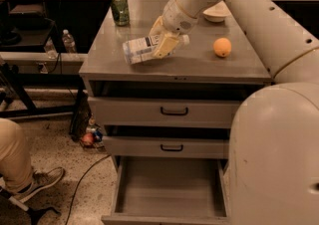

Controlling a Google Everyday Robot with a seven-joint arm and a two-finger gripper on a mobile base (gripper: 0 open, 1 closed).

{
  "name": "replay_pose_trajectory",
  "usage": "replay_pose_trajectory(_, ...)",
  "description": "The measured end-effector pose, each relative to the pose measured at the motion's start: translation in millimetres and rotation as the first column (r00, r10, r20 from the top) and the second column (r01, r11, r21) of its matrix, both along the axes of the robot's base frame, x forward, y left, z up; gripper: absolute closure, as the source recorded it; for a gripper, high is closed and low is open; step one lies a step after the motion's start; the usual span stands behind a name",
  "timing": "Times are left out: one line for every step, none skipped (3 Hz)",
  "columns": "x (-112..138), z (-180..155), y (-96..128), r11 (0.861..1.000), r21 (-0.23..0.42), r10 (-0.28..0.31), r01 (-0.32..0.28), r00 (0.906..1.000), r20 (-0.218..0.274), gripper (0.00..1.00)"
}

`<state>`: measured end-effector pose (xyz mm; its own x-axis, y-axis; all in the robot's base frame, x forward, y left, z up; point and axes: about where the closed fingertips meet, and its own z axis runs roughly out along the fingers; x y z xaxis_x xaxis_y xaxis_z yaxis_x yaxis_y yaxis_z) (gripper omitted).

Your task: Pick blue plastic bottle from bottom drawer and place on counter

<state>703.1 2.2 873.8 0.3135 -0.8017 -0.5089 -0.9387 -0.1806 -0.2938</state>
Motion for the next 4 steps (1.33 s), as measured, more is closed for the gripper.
replay_pose_trajectory(18,-11,-6,0.998,0.004,-0.068,0.068,0.9974,-0.024,0.98)
replay_pose_trajectory(26,-18,-10,0.995,0.012,-0.101,0.101,0.994,-0.042,0.75)
replay_pose_trajectory(32,-22,-12,0.993,0.018,-0.118,0.119,0.9916,-0.052,0.53)
replay_pose_trajectory(35,-24,-12,0.992,0.022,-0.126,0.128,0.9902,-0.059,0.28)
